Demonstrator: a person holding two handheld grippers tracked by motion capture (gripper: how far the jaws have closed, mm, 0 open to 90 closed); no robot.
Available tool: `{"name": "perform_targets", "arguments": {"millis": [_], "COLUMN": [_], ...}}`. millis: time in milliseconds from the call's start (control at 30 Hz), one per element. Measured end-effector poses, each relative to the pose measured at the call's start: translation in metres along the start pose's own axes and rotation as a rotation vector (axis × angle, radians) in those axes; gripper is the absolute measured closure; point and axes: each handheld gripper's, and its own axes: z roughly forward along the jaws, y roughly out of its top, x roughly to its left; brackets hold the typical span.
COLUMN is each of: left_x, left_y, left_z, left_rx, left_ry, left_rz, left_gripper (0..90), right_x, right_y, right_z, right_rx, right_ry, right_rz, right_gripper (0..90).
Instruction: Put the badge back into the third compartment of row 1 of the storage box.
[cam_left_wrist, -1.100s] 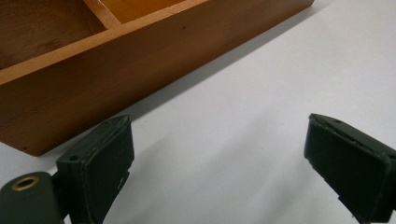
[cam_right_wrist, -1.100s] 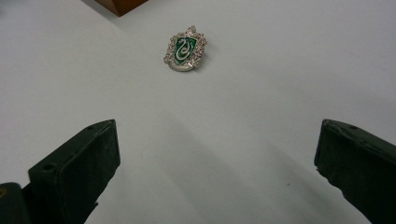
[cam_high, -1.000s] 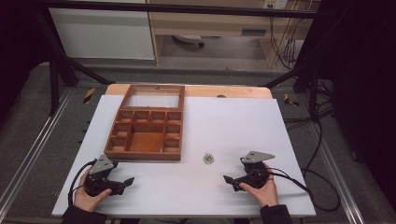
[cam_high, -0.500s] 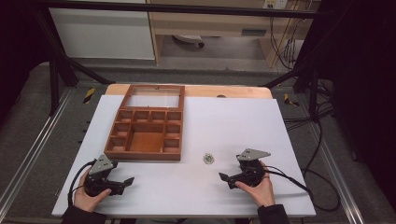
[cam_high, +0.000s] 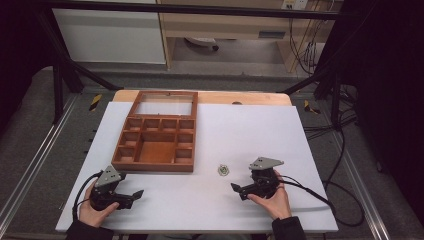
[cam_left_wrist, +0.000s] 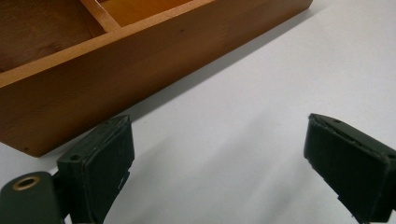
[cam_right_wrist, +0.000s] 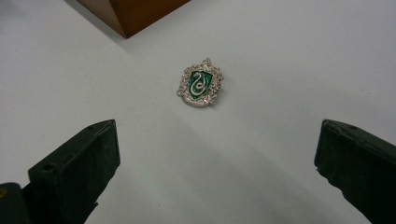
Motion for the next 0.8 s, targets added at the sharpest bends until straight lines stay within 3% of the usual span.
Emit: {"name": "perform_targets", "arguments": {"millis": [800], "left_x": [0.0], "left_y": [0.0], "left_z": [0.0], "left_rx": [0.0], "left_ry": [0.002], "left_rz": [0.0], "left_gripper": [8.3], "right_x": [0.006], "right_y": [0.027], "right_z": [0.033], "right_rx": [-0.011], "right_ry": [-0.026], "right_rz": [0.035], "right_gripper": [3.5]}}
